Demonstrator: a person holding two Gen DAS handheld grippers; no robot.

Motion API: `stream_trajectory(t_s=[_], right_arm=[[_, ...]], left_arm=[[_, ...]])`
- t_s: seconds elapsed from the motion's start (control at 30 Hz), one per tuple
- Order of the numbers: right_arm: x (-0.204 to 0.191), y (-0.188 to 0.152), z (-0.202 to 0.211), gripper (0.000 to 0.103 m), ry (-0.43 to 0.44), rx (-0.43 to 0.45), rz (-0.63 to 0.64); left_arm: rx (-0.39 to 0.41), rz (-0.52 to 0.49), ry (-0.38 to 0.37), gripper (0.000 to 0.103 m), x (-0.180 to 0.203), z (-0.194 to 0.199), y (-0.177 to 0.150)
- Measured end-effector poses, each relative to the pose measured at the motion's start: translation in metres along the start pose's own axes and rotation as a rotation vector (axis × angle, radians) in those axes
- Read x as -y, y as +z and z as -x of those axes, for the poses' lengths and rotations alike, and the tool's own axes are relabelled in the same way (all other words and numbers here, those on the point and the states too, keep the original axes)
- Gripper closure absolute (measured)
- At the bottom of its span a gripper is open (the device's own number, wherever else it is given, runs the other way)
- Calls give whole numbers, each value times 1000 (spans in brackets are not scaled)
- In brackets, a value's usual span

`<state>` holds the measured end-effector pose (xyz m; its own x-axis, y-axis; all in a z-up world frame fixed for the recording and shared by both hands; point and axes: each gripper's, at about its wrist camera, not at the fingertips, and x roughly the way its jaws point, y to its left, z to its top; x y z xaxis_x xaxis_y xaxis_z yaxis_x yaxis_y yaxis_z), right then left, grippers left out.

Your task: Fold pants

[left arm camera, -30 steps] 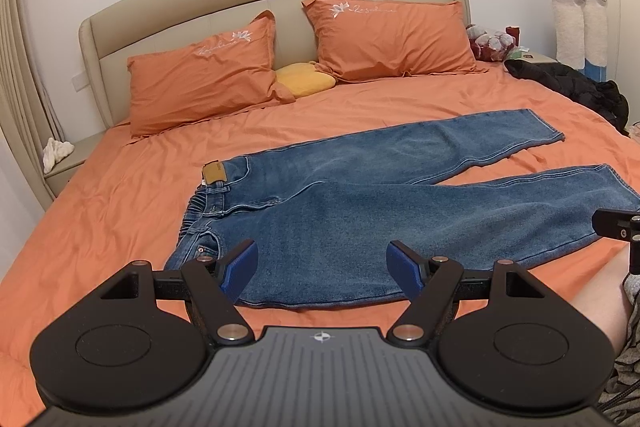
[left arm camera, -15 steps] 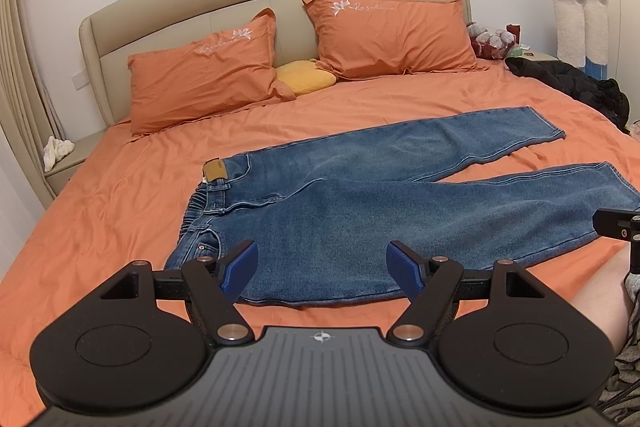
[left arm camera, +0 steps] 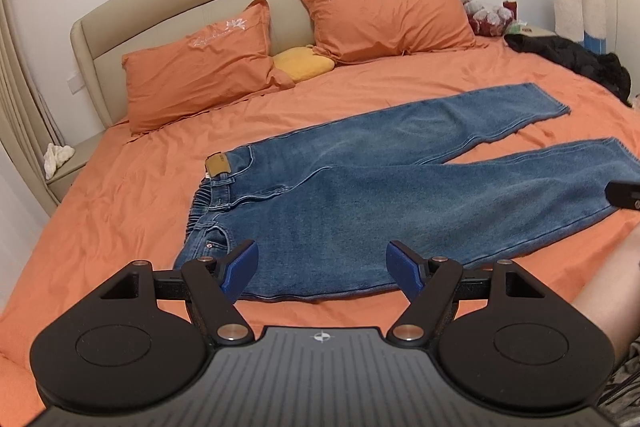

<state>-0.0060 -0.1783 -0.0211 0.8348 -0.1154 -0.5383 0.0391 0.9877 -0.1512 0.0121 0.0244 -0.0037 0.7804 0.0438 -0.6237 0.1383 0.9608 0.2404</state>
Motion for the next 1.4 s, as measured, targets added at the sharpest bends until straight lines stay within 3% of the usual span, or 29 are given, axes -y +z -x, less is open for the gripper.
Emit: stream_trajectory(t_s=[0.13, 0.37, 0.43, 0.5, 0.6, 0.77, 0.97, 1.13, 1.27, 1.3, 1.33, 1.4], right_arm=[[4, 4, -16, 5, 48, 63, 90], [5, 18, -81, 7, 94, -48, 210], [3, 20, -101, 12, 90, -91, 242], [-1, 21, -122, 26, 89, -138, 276], [-10, 17, -151, 39, 135, -208, 329], [-34, 1, -194, 53, 242, -335, 420], [-54, -19, -229, 53, 319, -444, 491], [-58, -30, -249, 52, 306, -516, 548], [-64, -34, -255, 52, 291, -522, 585], [-66, -34, -254, 56, 282, -513, 595], [-68, -33, -252, 62, 277, -497, 605], [-67, -30, -243, 85, 282, -468, 604]], left_arm=[[-23, -46, 5, 20, -10, -11, 10], [-70, -198, 61, 23, -31, -47, 27], [-81, -257, 83, 23, -39, -63, 31], [-97, -314, 84, 23, -48, -80, 35], [-151, -407, 17, 23, -60, -113, 35], [-247, -638, -119, 23, -68, -170, 9], [-382, -851, -221, 23, -69, -228, -43], [-450, -943, -200, 22, -71, -259, -74], [-418, -914, -164, 14, -71, -268, -83], [-412, -902, -160, 21, -72, -266, -82], [-406, -893, -164, 39, -72, -263, -80], [-377, -860, -138, 57, -72, -256, -73]])
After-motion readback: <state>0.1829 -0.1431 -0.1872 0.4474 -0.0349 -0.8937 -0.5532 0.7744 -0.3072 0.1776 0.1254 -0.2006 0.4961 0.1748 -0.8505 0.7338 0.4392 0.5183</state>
